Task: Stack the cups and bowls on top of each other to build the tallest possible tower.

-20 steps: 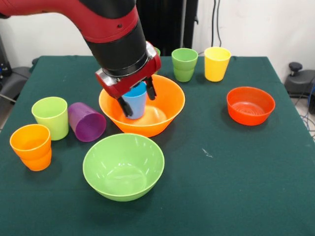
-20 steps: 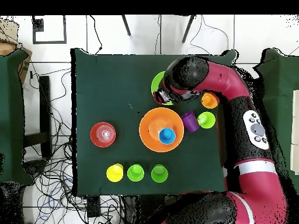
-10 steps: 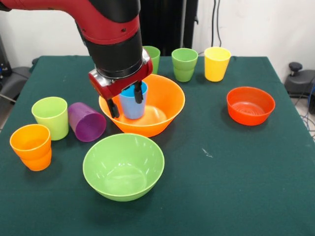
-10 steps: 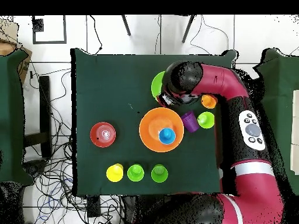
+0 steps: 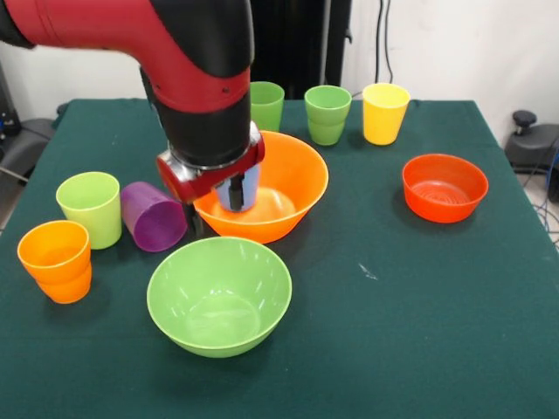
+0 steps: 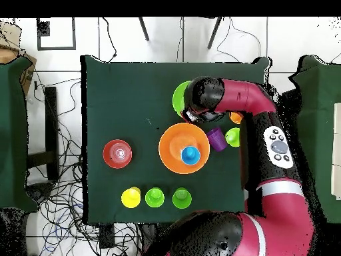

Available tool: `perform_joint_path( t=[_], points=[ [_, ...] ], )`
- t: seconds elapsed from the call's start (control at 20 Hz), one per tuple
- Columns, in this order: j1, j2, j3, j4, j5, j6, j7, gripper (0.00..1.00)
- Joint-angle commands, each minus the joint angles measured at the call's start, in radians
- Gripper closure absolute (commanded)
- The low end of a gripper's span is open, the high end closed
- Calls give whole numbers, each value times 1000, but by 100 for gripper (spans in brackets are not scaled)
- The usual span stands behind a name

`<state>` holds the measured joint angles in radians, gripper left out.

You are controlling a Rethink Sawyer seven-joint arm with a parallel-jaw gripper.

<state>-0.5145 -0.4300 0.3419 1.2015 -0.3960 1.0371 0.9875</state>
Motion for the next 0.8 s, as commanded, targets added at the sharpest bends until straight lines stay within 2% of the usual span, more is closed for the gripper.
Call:
perform_joint_path(
  t=[0.05, 0.4, 0.8],
  points=[
    [47, 116, -35, -18, -68, -113, 135, 0],
    [106, 165, -84, -90, -68, -105, 166, 0],
    [109, 161, -94, -64, -41, -130, 147, 0]
  ],
)
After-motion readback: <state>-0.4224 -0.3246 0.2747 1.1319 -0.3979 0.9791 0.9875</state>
